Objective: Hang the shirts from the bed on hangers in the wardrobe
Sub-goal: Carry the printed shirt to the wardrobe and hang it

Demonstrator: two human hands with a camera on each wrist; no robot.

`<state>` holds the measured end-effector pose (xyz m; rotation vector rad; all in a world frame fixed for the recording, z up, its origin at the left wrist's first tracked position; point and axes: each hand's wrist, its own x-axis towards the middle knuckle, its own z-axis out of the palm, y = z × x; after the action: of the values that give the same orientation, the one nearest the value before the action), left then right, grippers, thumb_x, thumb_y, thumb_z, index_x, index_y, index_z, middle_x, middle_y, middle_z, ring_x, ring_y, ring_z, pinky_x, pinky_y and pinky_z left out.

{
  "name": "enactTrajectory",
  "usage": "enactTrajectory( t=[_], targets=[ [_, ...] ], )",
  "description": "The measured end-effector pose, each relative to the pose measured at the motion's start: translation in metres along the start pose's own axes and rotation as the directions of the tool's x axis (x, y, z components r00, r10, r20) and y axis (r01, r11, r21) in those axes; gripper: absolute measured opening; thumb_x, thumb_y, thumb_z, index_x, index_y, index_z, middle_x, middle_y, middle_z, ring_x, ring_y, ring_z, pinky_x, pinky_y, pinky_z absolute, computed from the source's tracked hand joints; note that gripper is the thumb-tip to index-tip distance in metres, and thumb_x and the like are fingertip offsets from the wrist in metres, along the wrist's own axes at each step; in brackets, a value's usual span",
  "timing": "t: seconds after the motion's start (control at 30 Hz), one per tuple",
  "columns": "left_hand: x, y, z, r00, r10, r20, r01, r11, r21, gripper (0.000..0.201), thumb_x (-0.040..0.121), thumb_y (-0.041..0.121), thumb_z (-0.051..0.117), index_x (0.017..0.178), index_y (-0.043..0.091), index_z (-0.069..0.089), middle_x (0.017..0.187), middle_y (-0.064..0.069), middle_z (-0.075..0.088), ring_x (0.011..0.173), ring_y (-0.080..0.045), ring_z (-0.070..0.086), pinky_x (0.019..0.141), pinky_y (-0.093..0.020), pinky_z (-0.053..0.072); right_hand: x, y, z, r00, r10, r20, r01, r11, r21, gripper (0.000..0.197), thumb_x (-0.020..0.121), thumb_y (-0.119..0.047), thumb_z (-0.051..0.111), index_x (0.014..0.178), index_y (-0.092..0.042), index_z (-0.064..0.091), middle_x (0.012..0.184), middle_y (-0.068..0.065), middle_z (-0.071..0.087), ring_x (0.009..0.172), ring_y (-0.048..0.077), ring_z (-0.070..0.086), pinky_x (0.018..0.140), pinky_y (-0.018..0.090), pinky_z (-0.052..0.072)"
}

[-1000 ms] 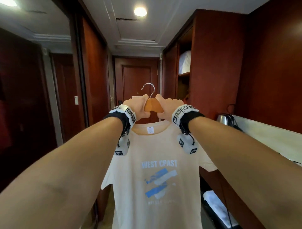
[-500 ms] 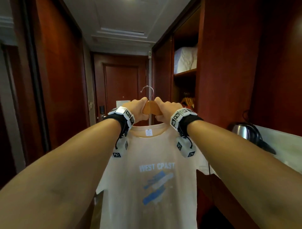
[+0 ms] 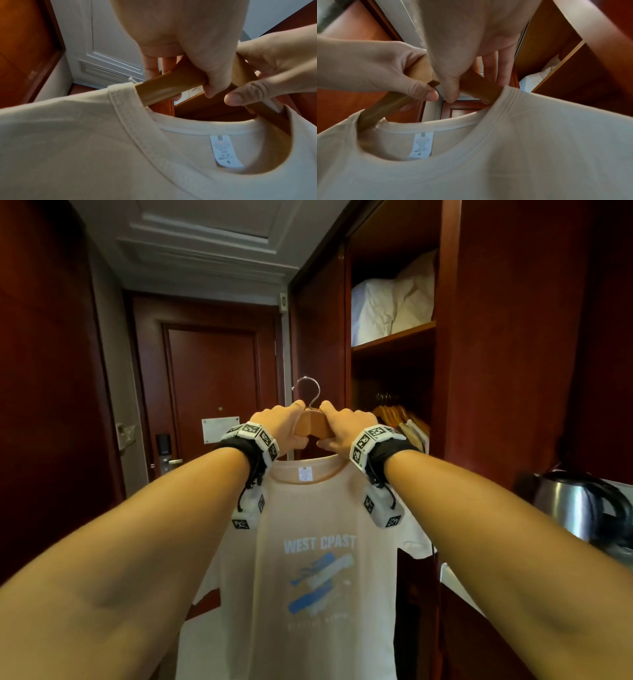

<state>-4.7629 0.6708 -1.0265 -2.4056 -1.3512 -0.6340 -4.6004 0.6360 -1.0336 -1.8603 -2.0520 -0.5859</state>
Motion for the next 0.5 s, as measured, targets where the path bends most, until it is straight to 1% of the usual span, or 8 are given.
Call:
enactTrajectory(
  t=[0.13,0.27,0.37,0.43,0.5],
  targets=[
    [0.07,-0.017,0.045,1.0,-0.003,-0.02,0.003,1.0,0.004,0.047,0.088,0.039,0.067,0.122,0.02,0.041,0.095,-0.003,0.06,0.074,-0.023,0.058,0.061,-0.033,0.043,0.067,0.032,0.038,1.0,0.002,0.001,-0.002,1.0,-0.028,0.053,0.093,-0.046,0.063,0.131,-0.021,0.034,0.108,0.004,0.065,0.09,0.028,0.066,0.069,0.036,0.045],
    [0.144,-0.028,0.078,0.999,0.001,-0.036,-0.001,1.0,-0.01,0.051,0.087,0.04,0.067,0.126,0.021,0.04,0.096,-0.001,0.058,0.076,-0.023,0.057,0.063,-0.034,0.043,0.131,0.068,0.064,1.0,0.009,-0.019,-0.01,0.998,-0.057,0.054,0.094,-0.044,0.062,0.131,-0.019,0.034,0.11,0.006,0.065,0.093,0.029,0.066,0.07,0.035,0.046],
    [0.196,-0.028,0.105,0.999,0.037,-0.025,-0.037,0.999,-0.008,0.055,0.086,0.041,0.068,0.128,0.021,0.04,0.099,-0.003,0.061,0.077,-0.024,0.058,0.066,-0.036,0.049,0.165,0.097,0.084,0.999,0.037,-0.017,-0.038,0.996,-0.076,0.057,0.093,-0.043,0.062,0.134,-0.017,0.032,0.112,0.007,0.065,0.094,0.029,0.066,0.068,0.035,0.046],
    [0.227,-0.025,0.125,0.998,0.059,-0.011,-0.059,0.998,-0.02,0.054,0.085,0.043,0.068,0.126,0.021,0.04,0.101,-0.005,0.063,0.078,-0.025,0.06,0.07,-0.038,0.052,0.184,0.118,0.1,0.997,0.071,-0.017,-0.073,0.993,-0.091,0.06,0.093,-0.042,0.062,0.138,-0.017,0.03,0.112,0.007,0.064,0.095,0.029,0.066,0.068,0.036,0.048],
    [0.255,-0.02,0.146,0.996,0.084,-0.006,-0.084,0.995,-0.044,0.05,0.085,0.043,0.067,0.122,0.022,0.041,0.099,-0.004,0.063,0.079,-0.025,0.062,0.07,-0.038,0.052,0.2,0.138,0.116,0.993,0.116,-0.016,-0.117,0.987,-0.107,0.062,0.093,-0.04,0.062,0.14,-0.016,0.029,0.113,0.008,0.064,0.095,0.029,0.066,0.07,0.037,0.051]
  ],
)
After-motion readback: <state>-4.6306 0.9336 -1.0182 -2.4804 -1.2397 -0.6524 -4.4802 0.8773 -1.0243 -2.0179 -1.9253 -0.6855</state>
